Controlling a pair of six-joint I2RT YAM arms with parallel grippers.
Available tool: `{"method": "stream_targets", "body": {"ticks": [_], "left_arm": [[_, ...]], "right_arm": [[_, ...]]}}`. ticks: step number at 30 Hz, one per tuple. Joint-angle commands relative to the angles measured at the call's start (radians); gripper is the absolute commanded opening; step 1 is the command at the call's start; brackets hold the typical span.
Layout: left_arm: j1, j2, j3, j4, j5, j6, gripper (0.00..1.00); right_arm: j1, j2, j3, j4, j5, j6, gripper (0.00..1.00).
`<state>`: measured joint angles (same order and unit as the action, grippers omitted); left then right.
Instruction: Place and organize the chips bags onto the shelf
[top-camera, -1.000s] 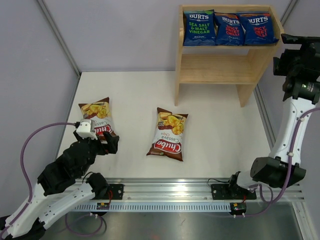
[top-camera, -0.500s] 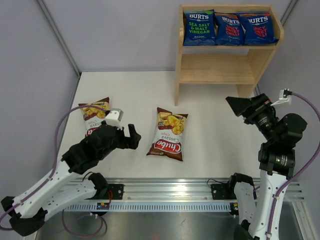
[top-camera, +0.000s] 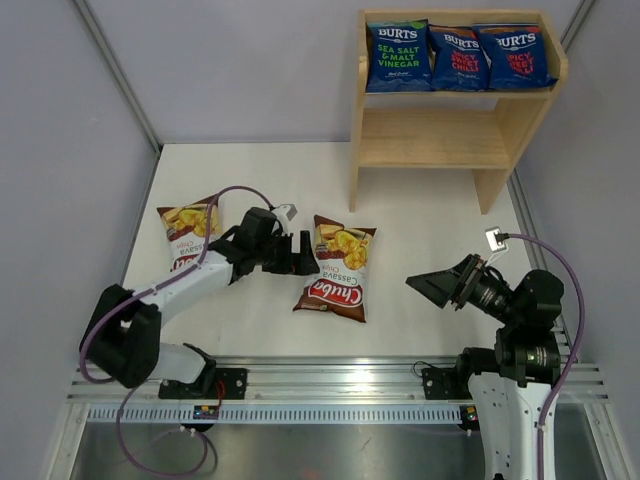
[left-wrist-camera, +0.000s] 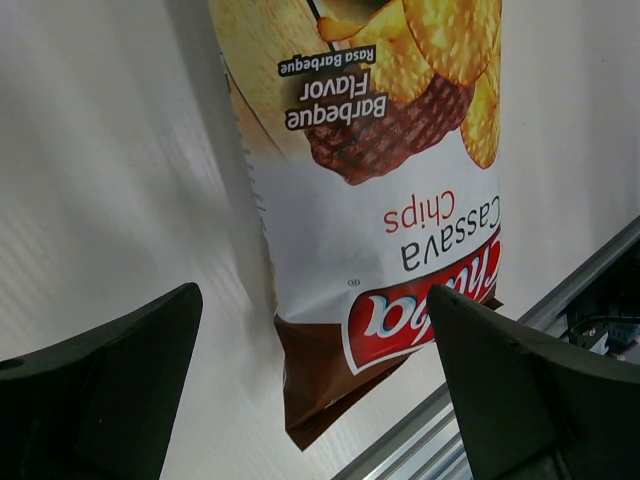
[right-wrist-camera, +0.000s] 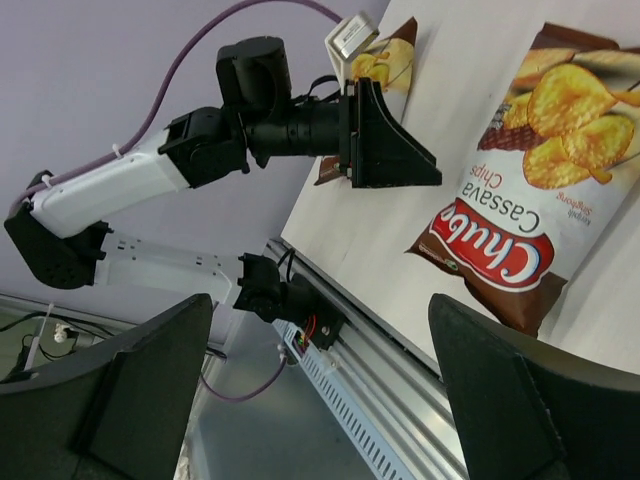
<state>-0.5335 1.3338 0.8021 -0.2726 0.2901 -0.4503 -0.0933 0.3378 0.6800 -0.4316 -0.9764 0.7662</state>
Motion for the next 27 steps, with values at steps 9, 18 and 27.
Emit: {"method": "stream_targets", "body": {"ticks": [9,18,27], "left_arm": [[0.004,0.205,-0.026,0.35,0.178,-0.047,0.99],[0.021,0.33,-0.081,0.66,0.288,-0.154,0.99],[0.035,0.439,-0.13,0.872,0.281,-0.28,0.81]], "right_arm": [[0.046,-0.059,-0.099,0.053,-0.094,0.03,0.96],[0.047,-0.08,-0.154,0.1,-0.117,0.042,0.96],[0.047,-0.082,-0.161,0.117,-0.119,0.047,0.95]]}}
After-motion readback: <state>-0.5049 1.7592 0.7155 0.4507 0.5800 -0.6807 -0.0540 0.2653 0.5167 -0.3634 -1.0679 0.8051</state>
